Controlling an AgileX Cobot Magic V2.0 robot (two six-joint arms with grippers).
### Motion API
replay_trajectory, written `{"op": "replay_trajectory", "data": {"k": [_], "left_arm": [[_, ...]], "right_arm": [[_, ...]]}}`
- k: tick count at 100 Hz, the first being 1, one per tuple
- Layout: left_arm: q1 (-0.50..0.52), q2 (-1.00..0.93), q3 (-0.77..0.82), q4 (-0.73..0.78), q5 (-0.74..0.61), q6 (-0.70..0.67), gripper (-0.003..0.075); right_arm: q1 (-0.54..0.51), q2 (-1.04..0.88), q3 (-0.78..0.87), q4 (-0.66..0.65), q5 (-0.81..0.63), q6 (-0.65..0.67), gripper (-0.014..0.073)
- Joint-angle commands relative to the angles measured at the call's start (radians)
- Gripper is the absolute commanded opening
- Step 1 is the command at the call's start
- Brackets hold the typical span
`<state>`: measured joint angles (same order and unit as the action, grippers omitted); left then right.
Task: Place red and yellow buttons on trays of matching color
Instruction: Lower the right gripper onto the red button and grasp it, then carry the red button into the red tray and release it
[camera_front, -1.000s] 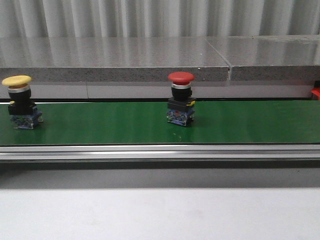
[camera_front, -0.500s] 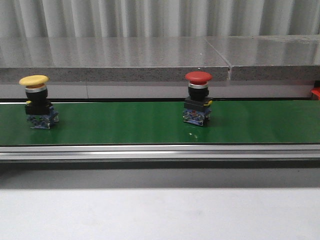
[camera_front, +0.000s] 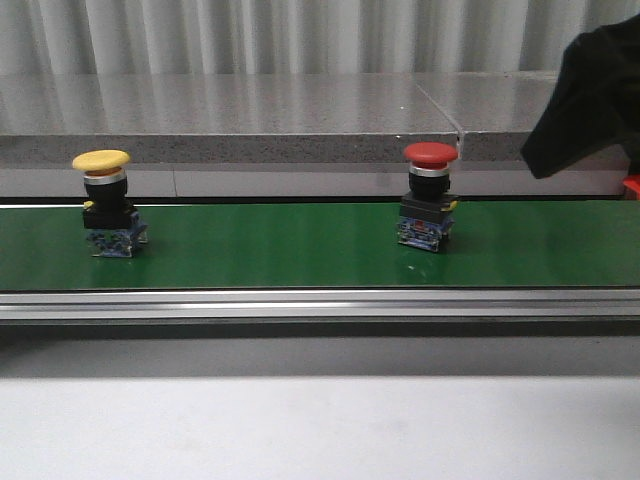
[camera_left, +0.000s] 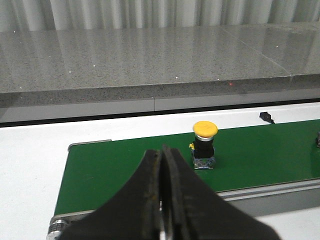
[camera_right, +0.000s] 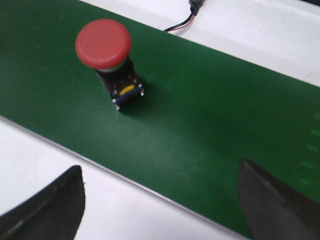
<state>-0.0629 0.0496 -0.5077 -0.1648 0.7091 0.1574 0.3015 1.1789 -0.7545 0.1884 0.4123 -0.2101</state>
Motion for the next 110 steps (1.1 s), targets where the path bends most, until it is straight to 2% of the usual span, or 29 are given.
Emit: {"op": "replay_trajectory", "data": {"k": [1, 44, 72, 81, 98, 110], "left_arm": [[-0.009, 0.013, -0.023, -0.010, -0.072, -0.001, -0.0021], [-0.009, 0.013, -0.023, -0.010, -0.072, -0.001, -0.0021], [-0.009, 0.013, -0.023, -0.010, -0.072, -0.001, -0.0021], [-0.009, 0.013, -0.023, -0.010, -0.072, -0.001, -0.0021], [-0.009, 0.013, -0.023, -0.010, -0.072, -0.001, -0.0021], [-0.009, 0.013, -0.023, -0.010, -0.072, -0.001, -0.0021]], "right_arm": [[0.002, 0.044, -0.079, 0.006, -0.056, -0.007, 0.0610], [0.014, 0.226, -0.230, 0.007, -0.031, -0.007, 0.0610], [0.014, 0.309, -0.253, 0.007, -0.062, -0.007, 0.0597], [0.014, 0.332, -0.253, 0.007, -0.093, -0.007, 0.0512], [0.013, 0.341, -0.253, 0.007, -0.134, -0.007, 0.0240], [0.008, 0.340, -0.253, 0.007, -0.124, -0.007, 0.0122]]}}
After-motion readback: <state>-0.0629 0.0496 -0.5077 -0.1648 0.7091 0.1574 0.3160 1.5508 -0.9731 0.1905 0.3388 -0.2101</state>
